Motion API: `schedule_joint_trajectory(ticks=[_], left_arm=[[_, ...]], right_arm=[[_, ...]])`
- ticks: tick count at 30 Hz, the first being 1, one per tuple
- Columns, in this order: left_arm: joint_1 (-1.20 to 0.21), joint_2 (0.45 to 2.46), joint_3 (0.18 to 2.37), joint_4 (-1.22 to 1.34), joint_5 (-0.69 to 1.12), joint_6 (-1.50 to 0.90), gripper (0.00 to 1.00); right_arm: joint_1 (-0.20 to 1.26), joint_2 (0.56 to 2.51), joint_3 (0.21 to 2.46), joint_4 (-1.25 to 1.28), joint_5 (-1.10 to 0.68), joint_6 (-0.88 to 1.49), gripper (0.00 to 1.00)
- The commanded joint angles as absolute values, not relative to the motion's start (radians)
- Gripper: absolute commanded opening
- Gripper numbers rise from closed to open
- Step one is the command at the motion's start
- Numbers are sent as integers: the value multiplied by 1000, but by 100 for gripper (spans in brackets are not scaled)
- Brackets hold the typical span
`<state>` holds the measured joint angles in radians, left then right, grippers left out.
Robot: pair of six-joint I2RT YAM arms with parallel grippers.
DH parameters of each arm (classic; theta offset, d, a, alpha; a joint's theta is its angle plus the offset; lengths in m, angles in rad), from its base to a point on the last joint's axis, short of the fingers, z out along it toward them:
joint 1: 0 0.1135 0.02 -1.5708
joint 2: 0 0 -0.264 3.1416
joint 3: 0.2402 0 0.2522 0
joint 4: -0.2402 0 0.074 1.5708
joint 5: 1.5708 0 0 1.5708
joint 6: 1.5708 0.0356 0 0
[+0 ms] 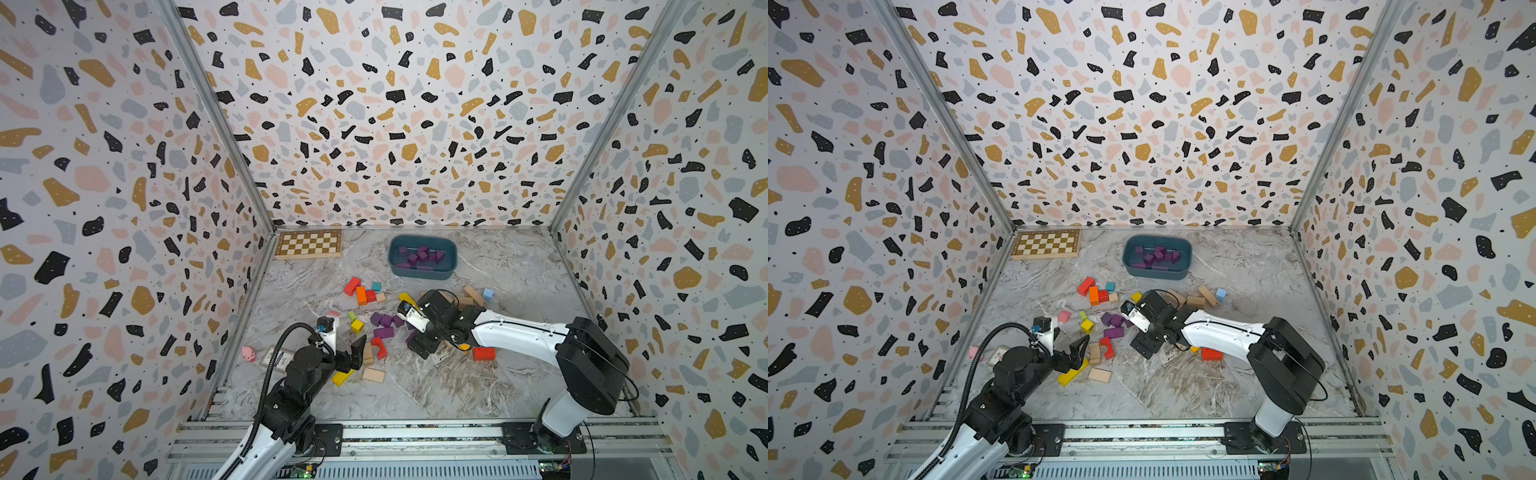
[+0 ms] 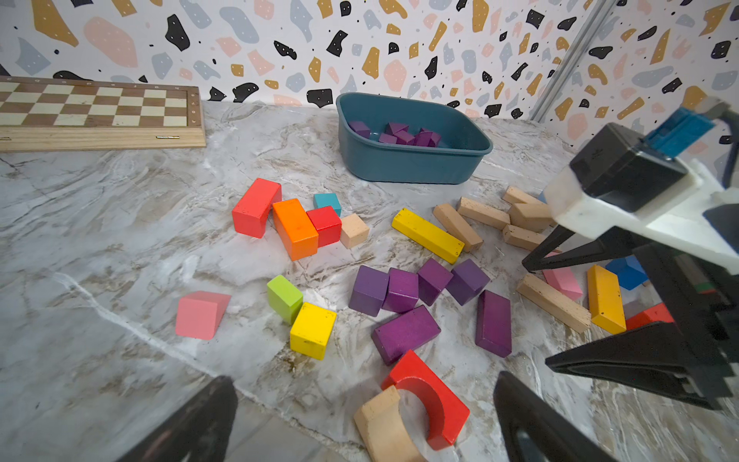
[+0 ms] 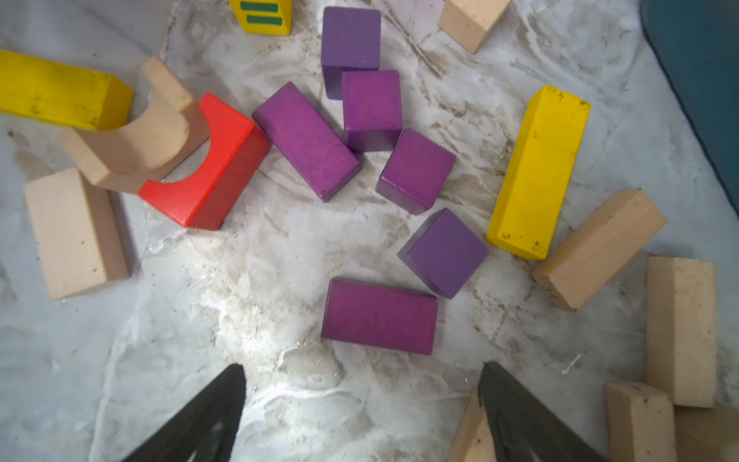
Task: Pick purple bricks into the storage bin
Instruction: Pick up the building block from the center of the board.
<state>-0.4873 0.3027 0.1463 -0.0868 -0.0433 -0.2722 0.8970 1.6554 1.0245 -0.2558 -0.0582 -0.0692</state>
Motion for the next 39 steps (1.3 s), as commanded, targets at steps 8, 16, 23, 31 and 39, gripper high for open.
schedule_joint_trajectory(ticks=[8,16,23,31,39], left_arm=[[-489,291,154,-67,-46,-258,99],[-489,293,154,-66,-47,-258,99],[-489,295,154,-63,-46,-256,99],[-489,295,154,-61,-46,-255,99],[-489,293,155,-62,-46,-255,99]], right_arm=[[900,1766,1058,-195,-4,11,93],[899,1811,1070,-185,-4,8,91],[895,1815,1062,-195,-24,7,72],[886,1772,1072,-243,-19,-14,54],[867,1667,1073,-286,-45,-84,42]])
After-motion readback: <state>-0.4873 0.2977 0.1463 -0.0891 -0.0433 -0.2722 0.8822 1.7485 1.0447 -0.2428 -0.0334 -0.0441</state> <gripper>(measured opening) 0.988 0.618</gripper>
